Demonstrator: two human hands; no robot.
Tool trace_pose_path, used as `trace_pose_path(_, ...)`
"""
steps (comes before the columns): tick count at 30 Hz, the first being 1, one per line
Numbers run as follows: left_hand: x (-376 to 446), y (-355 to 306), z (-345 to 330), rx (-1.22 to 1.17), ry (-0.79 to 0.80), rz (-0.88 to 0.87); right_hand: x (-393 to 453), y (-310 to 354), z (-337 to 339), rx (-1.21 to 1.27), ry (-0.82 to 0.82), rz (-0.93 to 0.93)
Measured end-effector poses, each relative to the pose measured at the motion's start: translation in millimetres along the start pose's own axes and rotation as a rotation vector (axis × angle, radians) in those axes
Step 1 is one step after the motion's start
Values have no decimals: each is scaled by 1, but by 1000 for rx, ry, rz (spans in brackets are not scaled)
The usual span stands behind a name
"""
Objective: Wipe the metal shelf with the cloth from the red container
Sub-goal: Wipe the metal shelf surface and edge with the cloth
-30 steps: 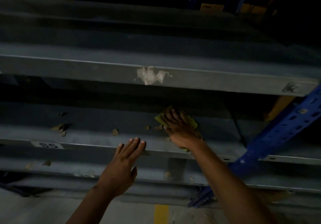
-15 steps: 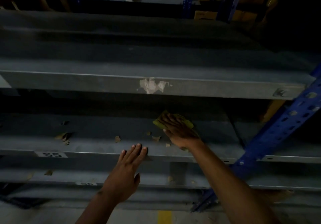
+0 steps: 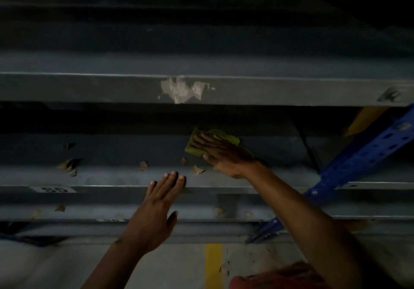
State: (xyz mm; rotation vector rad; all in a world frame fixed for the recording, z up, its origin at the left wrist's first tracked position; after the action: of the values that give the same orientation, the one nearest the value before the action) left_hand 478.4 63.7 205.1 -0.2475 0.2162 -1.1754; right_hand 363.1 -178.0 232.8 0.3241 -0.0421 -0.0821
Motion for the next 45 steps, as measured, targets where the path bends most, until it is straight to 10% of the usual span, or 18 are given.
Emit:
trace_pose_path(24,-1,23,5,-81,-299,93,25,-7,-8,89,-62,10)
trace_pose_path(45,-3,45,0,-144,-212,76,27,26,-24,68,47,37)
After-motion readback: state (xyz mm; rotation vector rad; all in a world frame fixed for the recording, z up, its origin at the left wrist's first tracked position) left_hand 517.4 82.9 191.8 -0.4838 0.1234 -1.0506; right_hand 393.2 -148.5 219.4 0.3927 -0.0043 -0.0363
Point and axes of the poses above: each hand's wrist, its own x-axis towards the middle knuckle, its own z-axis out of the back of the hand, y = z × x, the point moved 1 cm from there along x, towards the middle knuckle, and after that the axes turned 11 degrees about z, right-handed, at the moved point
